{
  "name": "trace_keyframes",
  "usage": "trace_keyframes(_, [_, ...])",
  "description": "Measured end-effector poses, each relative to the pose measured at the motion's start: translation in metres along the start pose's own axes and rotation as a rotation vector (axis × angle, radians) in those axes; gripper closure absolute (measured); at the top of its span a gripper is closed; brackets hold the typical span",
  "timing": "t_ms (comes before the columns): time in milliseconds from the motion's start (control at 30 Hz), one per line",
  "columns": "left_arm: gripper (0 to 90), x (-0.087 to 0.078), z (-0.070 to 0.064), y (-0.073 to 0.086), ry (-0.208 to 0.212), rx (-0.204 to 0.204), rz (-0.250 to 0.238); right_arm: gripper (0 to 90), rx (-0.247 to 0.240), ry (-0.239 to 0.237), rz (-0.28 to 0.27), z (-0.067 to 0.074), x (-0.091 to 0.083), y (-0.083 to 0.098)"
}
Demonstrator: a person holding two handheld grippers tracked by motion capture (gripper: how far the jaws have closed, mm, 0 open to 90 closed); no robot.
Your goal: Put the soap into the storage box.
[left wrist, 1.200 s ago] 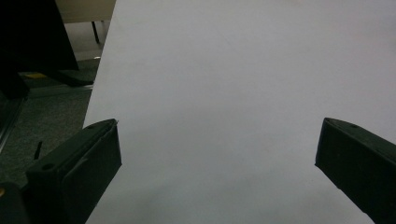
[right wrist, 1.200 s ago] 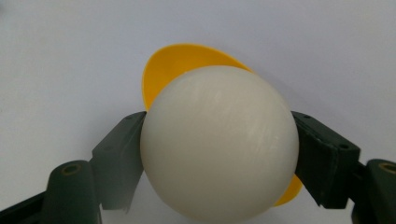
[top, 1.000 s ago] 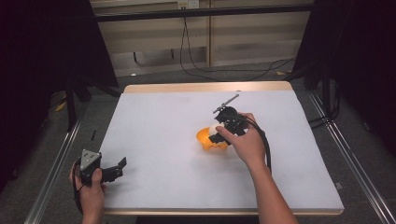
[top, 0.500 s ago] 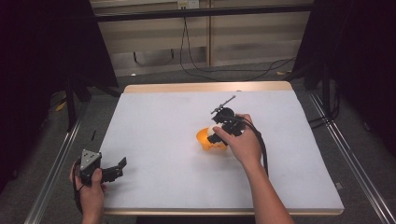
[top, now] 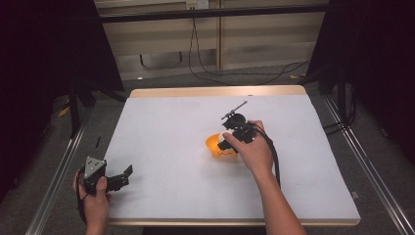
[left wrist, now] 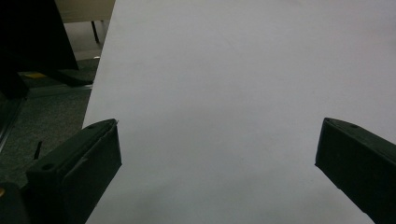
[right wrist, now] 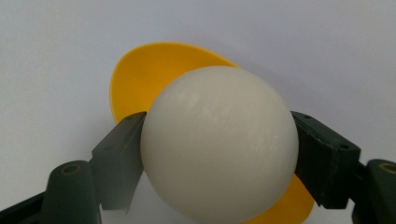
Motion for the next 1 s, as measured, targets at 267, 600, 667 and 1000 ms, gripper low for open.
trace_keyframes(267, [0.1, 0.000, 0.000, 0.000, 0.001, 0.001, 0.001, 24.0, 0.003, 0.001, 0.002, -0.003, 0.004, 0.003])
trace_keyframes(600, [0.1, 0.000, 0.000, 0.000, 0.001, 0.001, 0.001, 24.2, 0.010, -0.012, -0.046, -0.004, -0.006, 0.002])
trace_keyframes(667, [0.1, 0.000, 0.000, 0.000, 0.002, 0.001, 0.001, 24.0, 0.006, -0.014, -0.044, -0.005, -0.007, 0.003])
trace_keyframes(1000, [0.1, 0.000, 0.000, 0.000, 0.000, 0.000, 0.001, 20.3, 0.017, -0.001, -0.078, -0.009, -0.024, 0.011])
Point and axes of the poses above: each handheld gripper's, and its own axes: x roughly forward along the jaws, y roughly out of its underside, z roughly to its left, the point moved 5 cm from there along x, roughly forward along the jaws, and after that the axes turned 11 degrees about -y, right-handed, at the moved point
